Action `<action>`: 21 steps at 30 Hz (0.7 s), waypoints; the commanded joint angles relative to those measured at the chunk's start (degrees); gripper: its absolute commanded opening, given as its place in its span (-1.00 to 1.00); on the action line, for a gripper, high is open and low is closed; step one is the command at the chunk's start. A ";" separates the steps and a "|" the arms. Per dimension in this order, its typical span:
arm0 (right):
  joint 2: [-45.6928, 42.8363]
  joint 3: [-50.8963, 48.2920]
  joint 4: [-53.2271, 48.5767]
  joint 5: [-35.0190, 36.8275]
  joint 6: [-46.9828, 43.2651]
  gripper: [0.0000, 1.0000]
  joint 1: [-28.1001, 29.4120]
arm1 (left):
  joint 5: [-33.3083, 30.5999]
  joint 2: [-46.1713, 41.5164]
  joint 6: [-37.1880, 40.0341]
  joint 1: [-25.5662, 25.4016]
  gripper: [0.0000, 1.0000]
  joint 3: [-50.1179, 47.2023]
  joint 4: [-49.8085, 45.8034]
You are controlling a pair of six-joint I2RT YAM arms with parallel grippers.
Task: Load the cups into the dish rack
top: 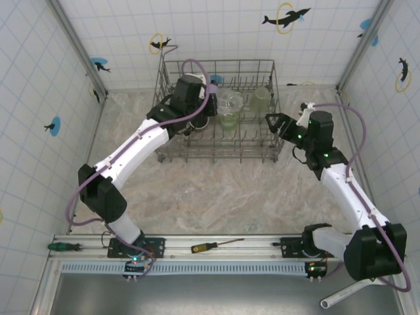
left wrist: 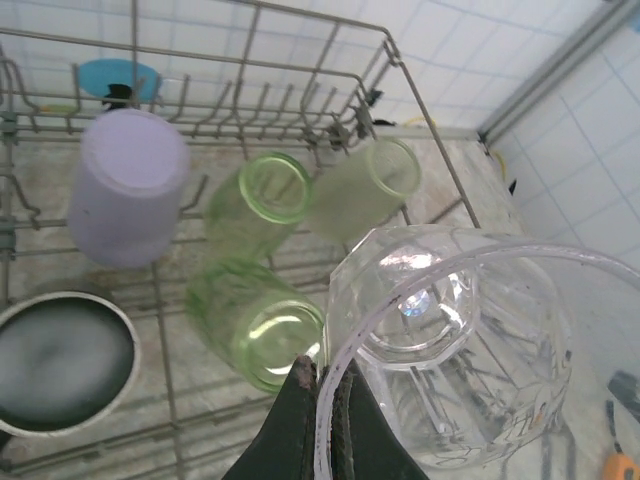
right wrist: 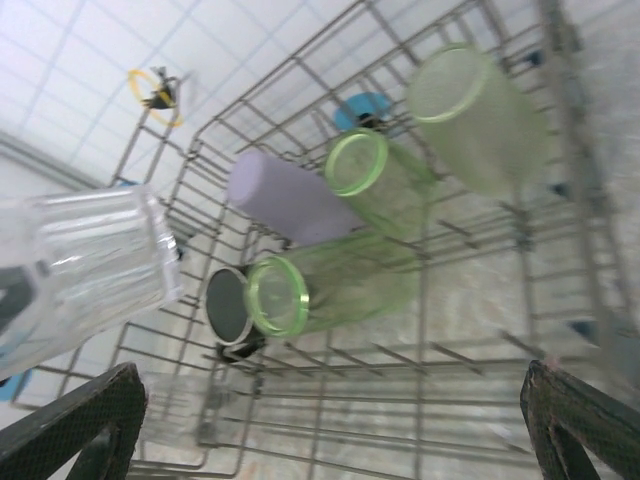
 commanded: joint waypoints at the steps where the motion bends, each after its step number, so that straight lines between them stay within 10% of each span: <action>1: 3.10 3.13 9.34 -2.89 3.54 0.99 2.90 | 9.05 -2.14 -3.24 5.50 -1.00 -4.01 8.36; 21: 25.20 14.62 31.84 -10.13 16.64 0.99 12.91 | 36.61 -3.73 -15.87 20.98 -1.00 -18.03 31.45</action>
